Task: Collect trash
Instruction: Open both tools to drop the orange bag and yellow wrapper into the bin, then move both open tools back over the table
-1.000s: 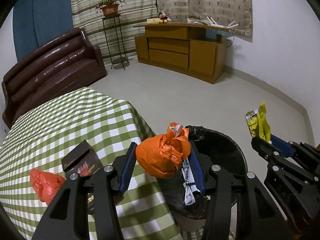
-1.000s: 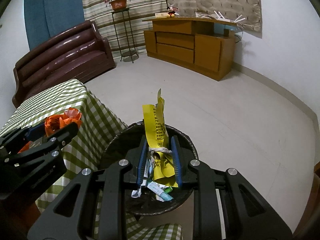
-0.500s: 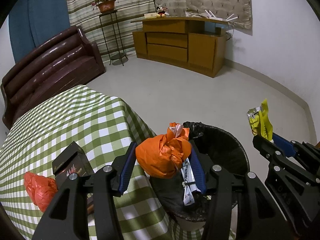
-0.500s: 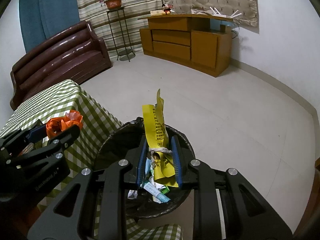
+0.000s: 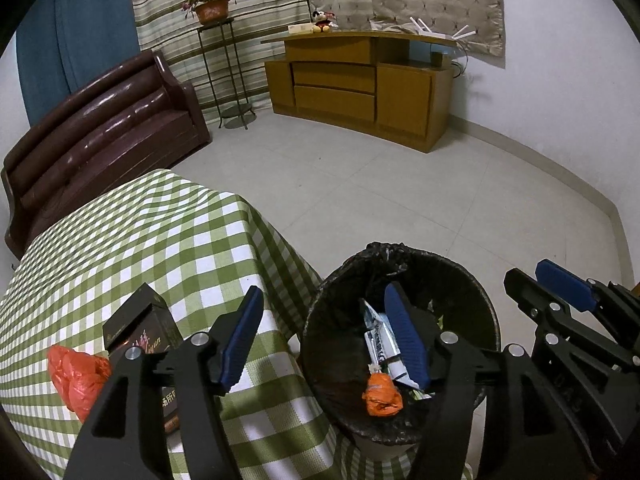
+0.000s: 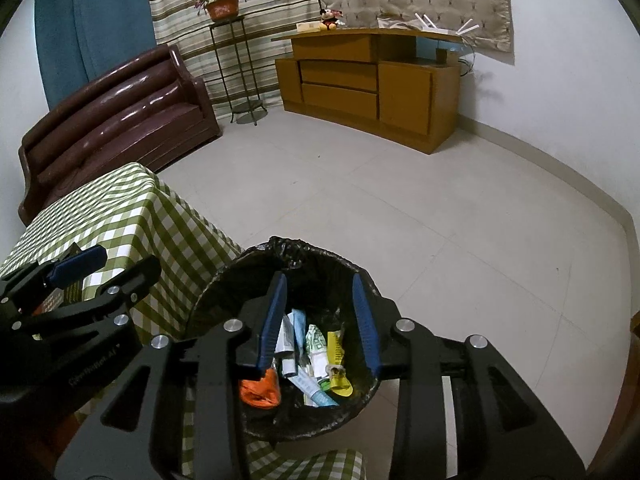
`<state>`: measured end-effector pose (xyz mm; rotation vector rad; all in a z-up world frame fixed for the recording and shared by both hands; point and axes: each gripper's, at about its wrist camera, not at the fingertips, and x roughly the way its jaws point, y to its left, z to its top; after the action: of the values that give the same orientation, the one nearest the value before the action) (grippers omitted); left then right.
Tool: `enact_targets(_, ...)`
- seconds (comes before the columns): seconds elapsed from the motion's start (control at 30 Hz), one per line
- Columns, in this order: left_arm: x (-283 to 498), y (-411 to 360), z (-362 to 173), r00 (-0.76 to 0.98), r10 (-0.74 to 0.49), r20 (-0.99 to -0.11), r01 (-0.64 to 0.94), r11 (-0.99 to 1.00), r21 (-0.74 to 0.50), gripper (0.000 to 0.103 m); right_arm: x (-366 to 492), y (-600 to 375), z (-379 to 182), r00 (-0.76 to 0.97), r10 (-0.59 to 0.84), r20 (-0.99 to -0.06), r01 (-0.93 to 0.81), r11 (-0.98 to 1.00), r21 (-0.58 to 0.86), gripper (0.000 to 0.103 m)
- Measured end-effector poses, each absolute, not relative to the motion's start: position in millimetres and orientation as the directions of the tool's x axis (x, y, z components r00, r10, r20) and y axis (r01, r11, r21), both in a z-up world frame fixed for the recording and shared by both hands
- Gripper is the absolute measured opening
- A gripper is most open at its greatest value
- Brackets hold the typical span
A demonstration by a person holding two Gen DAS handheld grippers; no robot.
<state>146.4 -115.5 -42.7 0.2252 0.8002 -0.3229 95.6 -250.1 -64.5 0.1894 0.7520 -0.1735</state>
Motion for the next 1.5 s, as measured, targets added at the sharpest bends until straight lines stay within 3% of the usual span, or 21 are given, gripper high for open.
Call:
enact_targets(0.77, 139.1, -99.3, -31.9, 0.661, -0.197, -0.724, 0.344, 0.937, 0.060, 0.064, 91.4, -243.2, -50.8, 0.728, -0.085, -0.681, 0.203, 0.975, 0.095, 0.034)
enact_targets(1.3, 121.7, -24.1, -23.2, 0.678, -0.119, -0.725, 0.223, 0.974, 0.048, 0.064, 88.7, -193.9, -45.7, 0.730, -0.033, -0.683, 0.111, 0.991, 0.071, 0.035)
enact_targets(1.5, 119.3, 8.3, -17.1, 0.700, -0.068, -0.711, 0.150, 0.987, 0.054, 0.069, 89.1, -172.8, -44.3, 0.731, -0.006, -0.682, 0.068, 0.996, 0.063, 0.035)
